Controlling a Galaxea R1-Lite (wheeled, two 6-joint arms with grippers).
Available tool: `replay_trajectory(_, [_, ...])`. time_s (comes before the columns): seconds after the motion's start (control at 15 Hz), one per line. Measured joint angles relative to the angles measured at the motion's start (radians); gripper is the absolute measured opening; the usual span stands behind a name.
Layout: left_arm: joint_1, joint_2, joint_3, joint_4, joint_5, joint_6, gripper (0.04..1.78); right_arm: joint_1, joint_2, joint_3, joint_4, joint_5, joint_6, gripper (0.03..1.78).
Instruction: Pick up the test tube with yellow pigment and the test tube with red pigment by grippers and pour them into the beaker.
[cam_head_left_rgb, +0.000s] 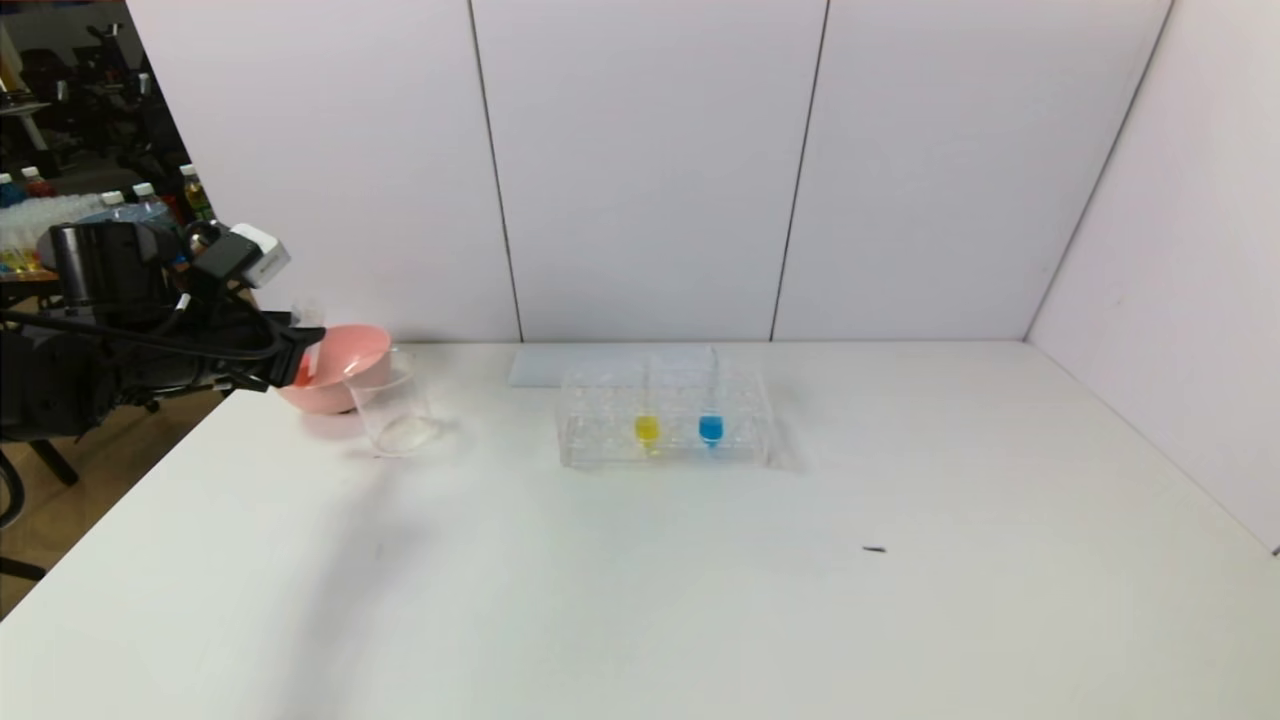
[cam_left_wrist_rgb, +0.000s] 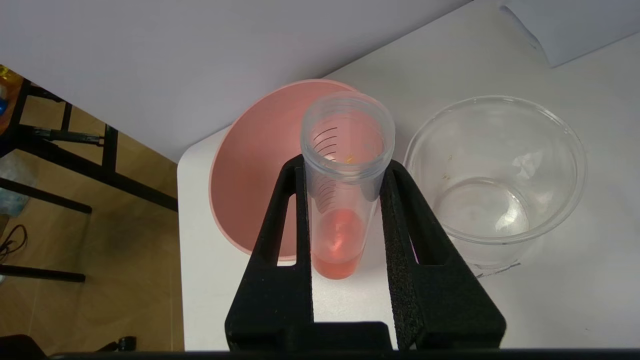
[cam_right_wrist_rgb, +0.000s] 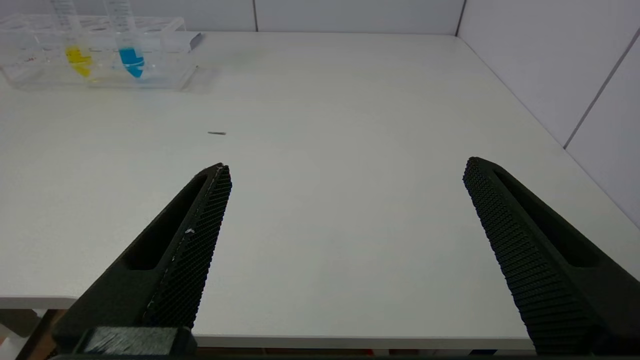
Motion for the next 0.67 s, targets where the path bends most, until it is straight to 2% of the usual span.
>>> replay_trajectory(0.47, [0.0, 0.002, -0.04, 0.105, 0.003, 0.034, 0.44, 0.0, 0.0, 0.0, 0.0, 0.0, 0.0, 1.7])
replay_trajectory(0.67, [-0.001, 0.0, -0.077, 0.2, 0.004, 0.078, 0.44, 0.0, 0.0, 0.0, 0.0, 0.0, 0.0, 1.7])
